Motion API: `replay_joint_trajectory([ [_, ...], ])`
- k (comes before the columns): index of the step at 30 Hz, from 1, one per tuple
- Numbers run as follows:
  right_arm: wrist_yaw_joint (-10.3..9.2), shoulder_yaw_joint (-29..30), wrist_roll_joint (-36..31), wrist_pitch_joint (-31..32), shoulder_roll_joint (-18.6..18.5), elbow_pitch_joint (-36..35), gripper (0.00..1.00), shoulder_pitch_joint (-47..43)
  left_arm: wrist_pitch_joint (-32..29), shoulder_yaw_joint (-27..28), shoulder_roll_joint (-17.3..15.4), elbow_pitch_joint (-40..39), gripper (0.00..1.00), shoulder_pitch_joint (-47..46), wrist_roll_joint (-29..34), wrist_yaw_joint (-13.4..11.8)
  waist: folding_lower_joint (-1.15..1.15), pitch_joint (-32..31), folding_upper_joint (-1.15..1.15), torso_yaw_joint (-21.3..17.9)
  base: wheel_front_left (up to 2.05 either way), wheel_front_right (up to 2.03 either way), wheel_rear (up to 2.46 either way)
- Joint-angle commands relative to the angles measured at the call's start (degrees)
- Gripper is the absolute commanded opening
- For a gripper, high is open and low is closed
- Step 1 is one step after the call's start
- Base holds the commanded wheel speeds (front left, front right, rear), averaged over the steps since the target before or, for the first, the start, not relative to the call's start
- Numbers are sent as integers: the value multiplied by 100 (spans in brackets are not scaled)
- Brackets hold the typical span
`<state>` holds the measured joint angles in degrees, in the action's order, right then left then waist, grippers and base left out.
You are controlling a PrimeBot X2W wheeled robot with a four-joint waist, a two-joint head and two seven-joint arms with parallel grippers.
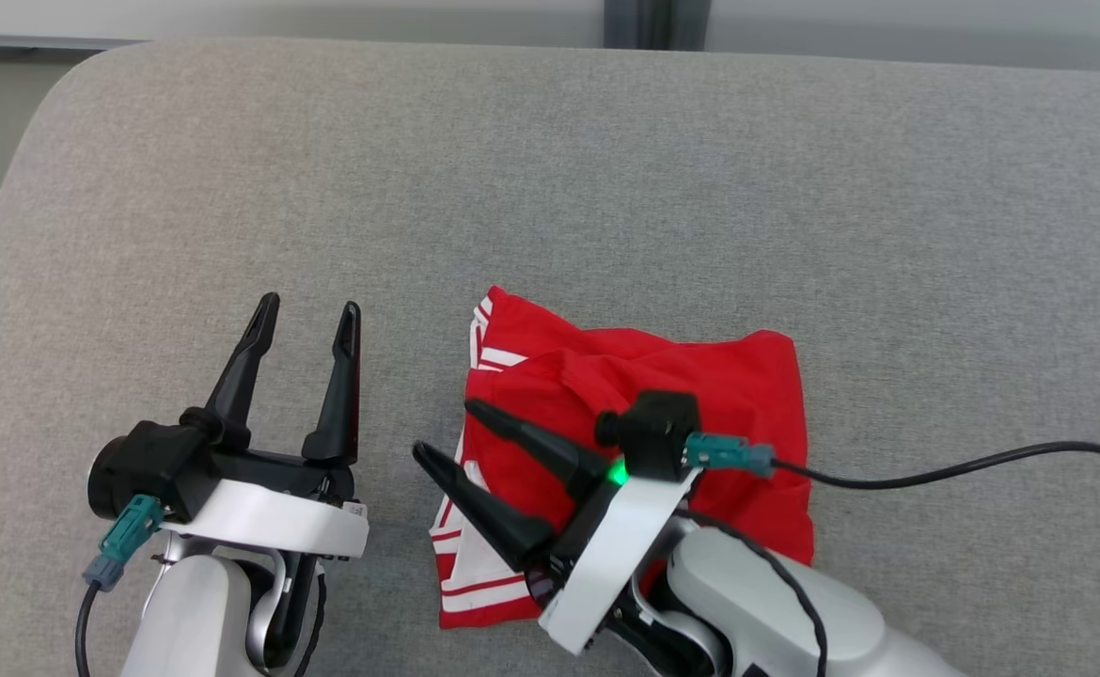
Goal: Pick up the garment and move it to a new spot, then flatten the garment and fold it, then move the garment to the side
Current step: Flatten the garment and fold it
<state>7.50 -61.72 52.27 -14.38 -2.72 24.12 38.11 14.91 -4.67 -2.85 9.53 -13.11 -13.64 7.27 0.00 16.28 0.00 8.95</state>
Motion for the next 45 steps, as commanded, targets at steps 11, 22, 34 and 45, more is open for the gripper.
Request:
replay_joint_trajectory([
  [11,-2,2549,-1204,-82,-38,-888,100,-485,17,301,-23,-57,100,74,108,7,0,-181,0,-286,0,0,0],
  [22,-2,5133,-2542,-31,-228,-1523,100,-1798,17,556,-82,-171,100,232,207,-32,0,-337,0,-515,0,0,0],
  [34,-2,6437,-3660,474,-256,-2179,100,-3180,-53,613,-177,-190,100,677,238,-124,0,-692,0,-792,0,0,0],
  [45,-2,6636,-3753,704,-138,-2489,100,-3725,-273,612,-228,-374,100,953,150,-205,0,-869,0,-816,0,0,0],
])
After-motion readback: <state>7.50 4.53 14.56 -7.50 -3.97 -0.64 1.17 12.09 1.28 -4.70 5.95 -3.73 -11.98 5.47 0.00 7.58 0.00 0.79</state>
